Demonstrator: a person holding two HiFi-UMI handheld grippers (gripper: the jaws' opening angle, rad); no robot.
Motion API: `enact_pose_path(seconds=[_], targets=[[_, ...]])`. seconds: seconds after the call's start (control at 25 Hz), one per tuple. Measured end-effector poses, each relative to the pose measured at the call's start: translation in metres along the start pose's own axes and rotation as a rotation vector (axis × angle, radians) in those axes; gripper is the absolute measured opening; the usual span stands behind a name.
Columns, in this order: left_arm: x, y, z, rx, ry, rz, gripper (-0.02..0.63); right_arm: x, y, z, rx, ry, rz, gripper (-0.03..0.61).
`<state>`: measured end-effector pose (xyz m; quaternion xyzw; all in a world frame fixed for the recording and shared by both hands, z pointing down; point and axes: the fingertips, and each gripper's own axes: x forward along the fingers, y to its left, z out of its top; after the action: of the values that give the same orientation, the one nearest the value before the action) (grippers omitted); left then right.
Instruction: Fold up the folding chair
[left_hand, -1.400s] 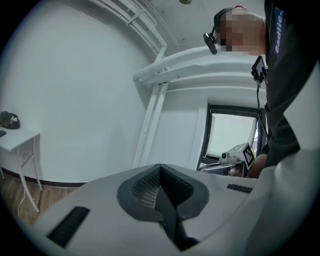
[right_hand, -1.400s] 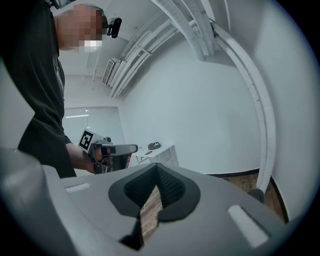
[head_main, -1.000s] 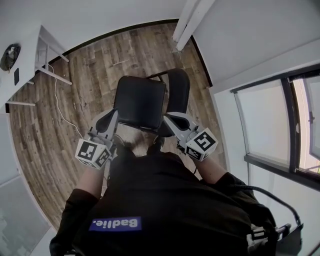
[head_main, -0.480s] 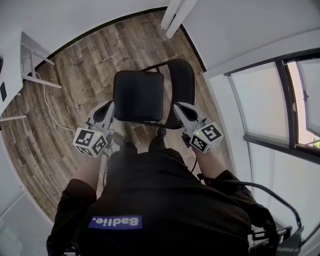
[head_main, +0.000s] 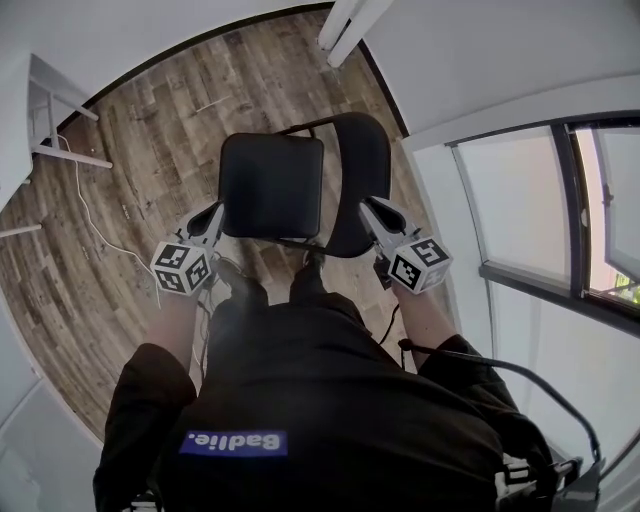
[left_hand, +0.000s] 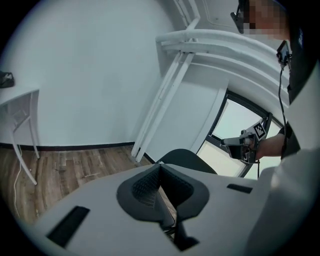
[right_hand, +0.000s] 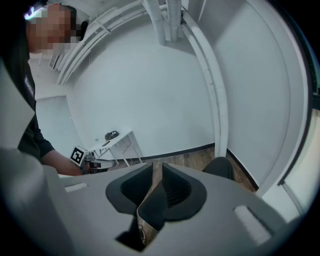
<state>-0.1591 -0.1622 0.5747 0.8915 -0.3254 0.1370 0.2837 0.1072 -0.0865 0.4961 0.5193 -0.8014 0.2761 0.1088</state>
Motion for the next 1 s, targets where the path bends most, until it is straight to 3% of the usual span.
enact_pose_path(seconds=[0.4, 0.68, 1.0], targets=[[0.035, 0.052, -0.065, -0.094, 0.075, 0.07, 0.008, -0.004, -0.065, -0.027, 0.074, 0.126, -0.103, 0.087], [0.064, 0.109, -0.123, -0.155, 0.151, 0.106, 0.084, 0.0, -0.107, -0.06, 0.163, 0.179, -0.187, 0.126], [0.087, 0.177, -0.201, -0.229, 0.285, 0.099, 0.168, 0.016, -0.135, -0.098, 0.245, 0.275, -0.254, 0.22]])
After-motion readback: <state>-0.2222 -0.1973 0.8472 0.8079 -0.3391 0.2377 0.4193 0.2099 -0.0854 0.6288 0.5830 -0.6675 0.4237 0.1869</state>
